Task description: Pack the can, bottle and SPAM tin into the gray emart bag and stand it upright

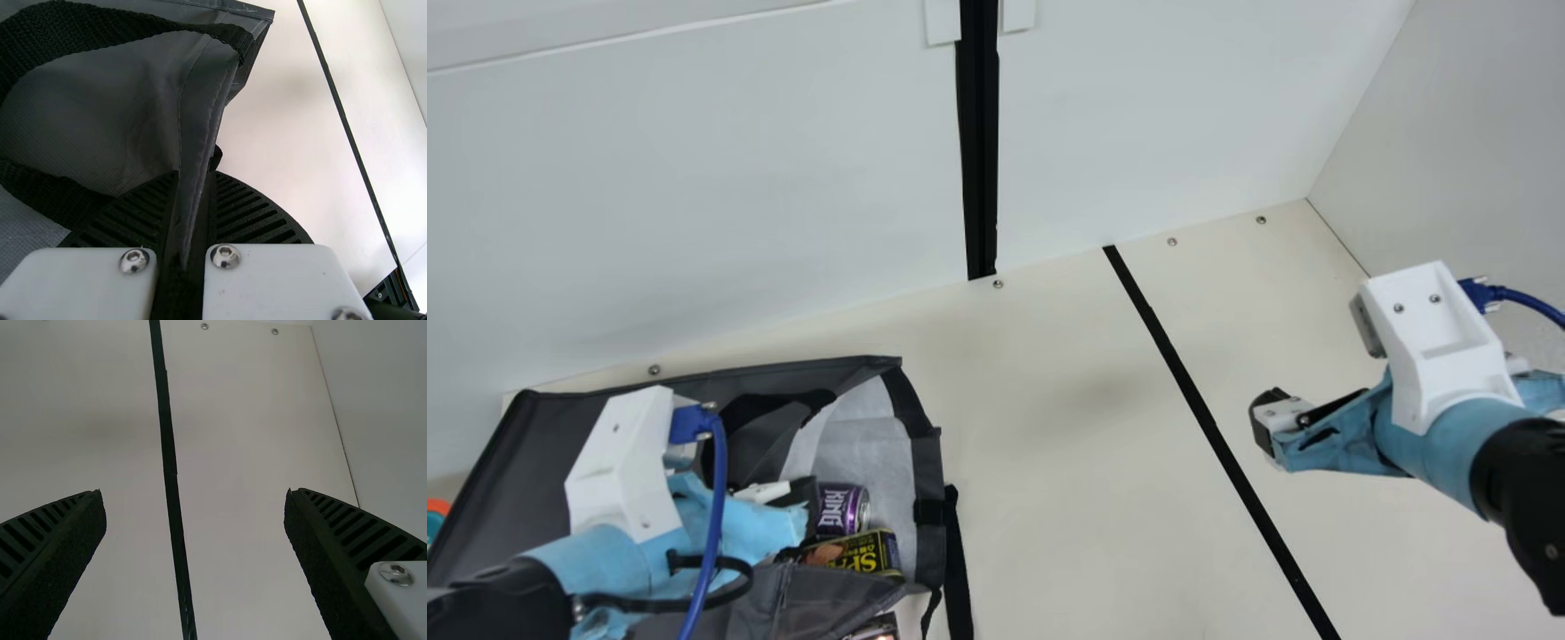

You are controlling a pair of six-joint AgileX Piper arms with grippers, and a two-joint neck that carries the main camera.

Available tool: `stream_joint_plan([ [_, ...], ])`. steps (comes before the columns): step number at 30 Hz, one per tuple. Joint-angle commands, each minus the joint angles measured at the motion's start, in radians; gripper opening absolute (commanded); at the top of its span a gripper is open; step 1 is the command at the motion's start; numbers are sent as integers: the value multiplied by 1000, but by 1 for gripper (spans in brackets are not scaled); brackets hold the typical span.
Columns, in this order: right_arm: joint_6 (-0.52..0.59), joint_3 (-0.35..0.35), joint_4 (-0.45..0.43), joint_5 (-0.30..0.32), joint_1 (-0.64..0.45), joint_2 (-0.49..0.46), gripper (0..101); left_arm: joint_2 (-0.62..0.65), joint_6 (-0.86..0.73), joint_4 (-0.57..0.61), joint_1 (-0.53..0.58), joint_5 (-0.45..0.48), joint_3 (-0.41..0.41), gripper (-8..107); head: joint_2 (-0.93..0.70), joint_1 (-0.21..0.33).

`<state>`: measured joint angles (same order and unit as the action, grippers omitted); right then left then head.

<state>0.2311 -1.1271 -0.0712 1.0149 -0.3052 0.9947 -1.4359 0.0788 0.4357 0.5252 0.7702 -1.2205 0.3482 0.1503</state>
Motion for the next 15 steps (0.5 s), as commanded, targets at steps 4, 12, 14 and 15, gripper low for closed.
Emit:
stream_joint_plan([
  [4, 78, 46, 64, -50, -16, 17, 95, 0, 0, 0, 0, 0, 0, -8, 1, 24],
  [12, 228, 128, 194, -140, -31, 52, 95, 0, 0, 0, 0, 0, 0, -8, 1, 24],
  [14, 269, 148, 230, -161, -35, 63, 95, 0, 0, 0, 0, 0, 0, -8, 1, 24],
  [15, 289, 157, 249, -171, -35, 68, 95, 0, 0, 0, 0, 0, 0, -8, 1, 24],
])
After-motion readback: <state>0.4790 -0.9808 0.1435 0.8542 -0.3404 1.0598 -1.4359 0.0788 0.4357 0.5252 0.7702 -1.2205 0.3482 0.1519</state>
